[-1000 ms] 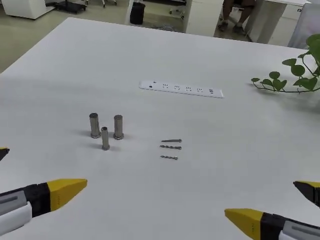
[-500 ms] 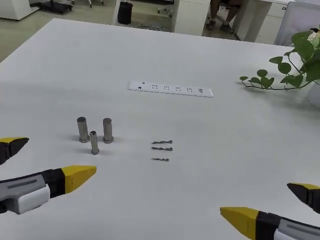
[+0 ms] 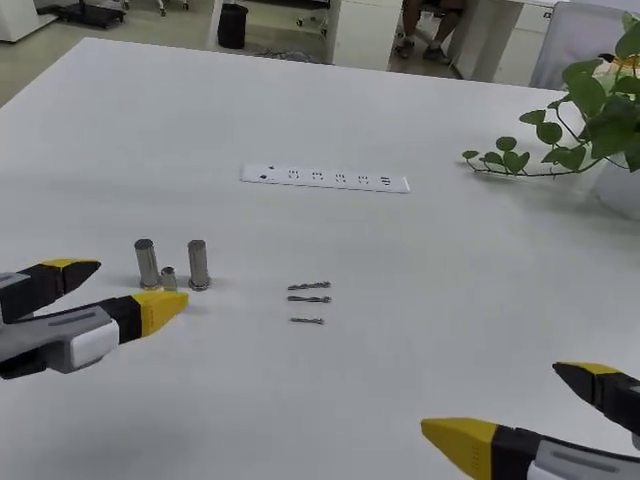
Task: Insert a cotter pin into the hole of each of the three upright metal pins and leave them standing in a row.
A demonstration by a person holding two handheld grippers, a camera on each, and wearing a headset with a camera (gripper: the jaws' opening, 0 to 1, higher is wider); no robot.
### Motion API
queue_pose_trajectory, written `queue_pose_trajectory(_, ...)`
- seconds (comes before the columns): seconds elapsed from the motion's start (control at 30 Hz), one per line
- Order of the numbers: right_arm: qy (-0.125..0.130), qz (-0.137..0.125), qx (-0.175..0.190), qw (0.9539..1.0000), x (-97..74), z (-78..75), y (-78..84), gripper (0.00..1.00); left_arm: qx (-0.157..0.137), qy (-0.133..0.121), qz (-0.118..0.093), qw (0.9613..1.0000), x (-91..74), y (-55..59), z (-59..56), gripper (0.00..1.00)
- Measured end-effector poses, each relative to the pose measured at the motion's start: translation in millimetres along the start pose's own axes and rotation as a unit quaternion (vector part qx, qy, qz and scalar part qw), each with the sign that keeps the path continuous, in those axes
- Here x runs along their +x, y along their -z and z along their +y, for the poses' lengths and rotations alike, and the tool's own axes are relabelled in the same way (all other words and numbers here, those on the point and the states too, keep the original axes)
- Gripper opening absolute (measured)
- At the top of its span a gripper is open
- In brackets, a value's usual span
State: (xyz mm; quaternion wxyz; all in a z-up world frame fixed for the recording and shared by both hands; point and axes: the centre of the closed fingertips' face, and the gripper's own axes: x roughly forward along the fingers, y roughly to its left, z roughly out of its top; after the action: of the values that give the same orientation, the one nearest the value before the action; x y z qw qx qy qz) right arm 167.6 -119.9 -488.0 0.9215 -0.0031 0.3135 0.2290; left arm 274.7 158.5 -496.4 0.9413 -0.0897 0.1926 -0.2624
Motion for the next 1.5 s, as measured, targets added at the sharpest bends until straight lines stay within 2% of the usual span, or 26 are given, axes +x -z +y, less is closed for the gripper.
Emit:
queue_pose_trajectory(0.07,0.0,0.001,0.002,1.0,0.1,-0.3,0.7,0.92,0.003,-0.001,-0.002,1.0,2.8,-0.5,2.1,0.53)
queue_pose_trajectory(0.23,0.002,0.002,0.004,1.0,-0.9,-2.6,2.5,0.91,0.027,-0.01,0.008,0.9996,14.9,6.1,14.0,0.42)
queue_pose_trajectory(0.3,0.001,0.002,0.004,1.0,-1.2,-2.2,2.8,0.91,0.025,-0.012,0.01,0.9995,19.3,8.5,18.3,0.36)
queue_pose_trajectory(0.47,0.004,0.003,0.006,1.0,-2.3,-3.4,3.5,0.91,0.002,-0.011,0.017,0.9998,34.2,16.1,25.5,0.33)
queue_pose_trajectory(0.77,0.011,0.006,0.013,0.9998,-3.3,-7.2,8.2,0.9,0.008,-0.009,0.042,0.9991,54.7,31.2,29.2,0.25)
queue_pose_trajectory(1.03,0.007,0.009,0.018,0.9998,-2.4,-3.8,8.8,0.9,0.036,-0.025,0.068,0.9967,64.9,46.4,34.6,0.17)
queue_pose_trajectory(1.13,0.007,0.01,0.014,0.9998,-1.5,-2.9,6.8,0.9,0.049,-0.026,0.078,0.9954,67.5,51.4,33.4,0.15)
queue_pose_trajectory(1.37,0.004,0.014,0.009,0.9999,0.1,1.0,7.4,0.9,0.049,-0.043,0.071,0.9953,71.8,49.5,39.3,0.09)
queue_pose_trajectory(1.43,0.003,0.015,0.009,0.9998,0.3,2.5,8.3,0.9,0.057,-0.05,0.07,0.9946,73.3,48.9,41.4,0.07)
queue_pose_trajectory(1.47,0.001,0.016,0.009,0.9998,0.4,3.3,8.7,0.9,0.054,-0.051,0.069,0.9949,73.7,48.8,41.9,0.07)
queue_pose_trajectory(1.5,0.002,0.018,0.01,0.9998,0.6,3.3,9.3,0.9,0.036,-0.053,0.067,0.9957,74.6,49.1,42.0,0.07)
